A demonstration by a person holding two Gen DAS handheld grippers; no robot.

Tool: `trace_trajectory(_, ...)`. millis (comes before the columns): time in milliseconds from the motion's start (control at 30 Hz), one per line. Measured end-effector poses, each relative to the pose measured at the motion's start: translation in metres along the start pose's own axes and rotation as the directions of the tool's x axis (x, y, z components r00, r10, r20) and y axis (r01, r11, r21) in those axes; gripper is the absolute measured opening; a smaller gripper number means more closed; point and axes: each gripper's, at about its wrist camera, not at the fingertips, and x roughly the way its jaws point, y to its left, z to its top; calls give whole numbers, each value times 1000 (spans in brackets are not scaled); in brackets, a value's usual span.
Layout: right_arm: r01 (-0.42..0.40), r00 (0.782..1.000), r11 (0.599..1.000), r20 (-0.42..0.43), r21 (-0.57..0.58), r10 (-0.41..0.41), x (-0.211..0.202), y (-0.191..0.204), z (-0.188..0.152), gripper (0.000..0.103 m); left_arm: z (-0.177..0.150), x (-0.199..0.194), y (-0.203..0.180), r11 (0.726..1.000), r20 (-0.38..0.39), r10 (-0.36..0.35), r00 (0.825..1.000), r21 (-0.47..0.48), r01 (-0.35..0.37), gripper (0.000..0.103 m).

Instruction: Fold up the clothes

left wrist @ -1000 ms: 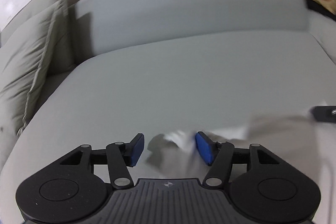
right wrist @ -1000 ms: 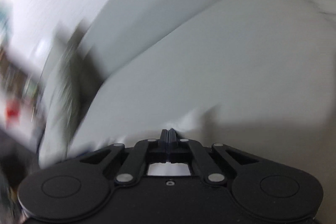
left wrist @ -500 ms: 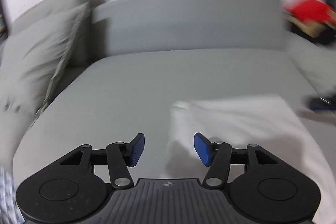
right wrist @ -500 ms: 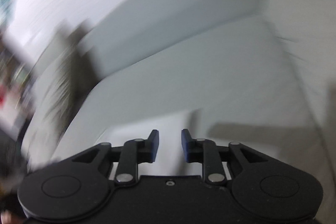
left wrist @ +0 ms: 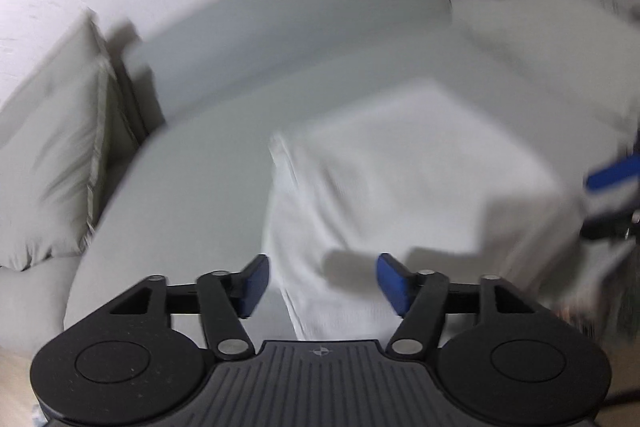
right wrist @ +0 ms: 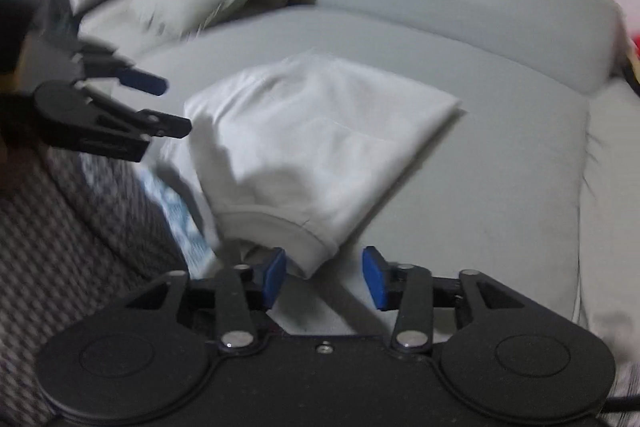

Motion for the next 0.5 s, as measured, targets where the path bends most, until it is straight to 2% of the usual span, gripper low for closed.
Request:
trace_trajectory(67, -21, 996, 993, 87, 119, 11, 0, -12, 7, 39, 5, 7, -1, 998, 25, 10, 1000, -67, -8, 64)
trace_trajectory(100, -55, 991, 983, 129, 176, 32, 2, -18, 11, 24, 8, 12, -3, 995, 26, -6, 1000, -98, 8, 63)
trace_trajectory(133, -89, 985, 971, 165, 222, 52, 4, -22, 13, 14, 9, 17, -7, 993, 32, -27, 999, -116, 30, 63)
trace_trajectory(200, -140, 976, 953, 200, 268, 87, 13, -25, 17, 13, 13, 27, -14, 993, 34, -40, 999, -113, 44, 63)
trace_trajectory(267, -128, 982, 959, 168, 255, 86, 27, -21, 18, 13, 15, 38, -20, 996, 23, -35, 999, -84, 37, 64)
trace_trajectory(333, -86, 994, 973, 85, 216, 70, 44, -13, 15, 12, 8, 45, -29, 999, -56, -18, 998, -39, 16, 64)
trace_trajectory(400, -37, 999, 985, 32, 168, 32, 53, -7, 12, 4, 1, 49, -35, 1000, -131, -8, 991, -15, 6, 62)
trace_trajectory(500, -26, 999, 989, -16, 144, 29, 40, -10, 6, 4, -3, 42, -25, 998, -138, -10, 990, -70, 1, 60)
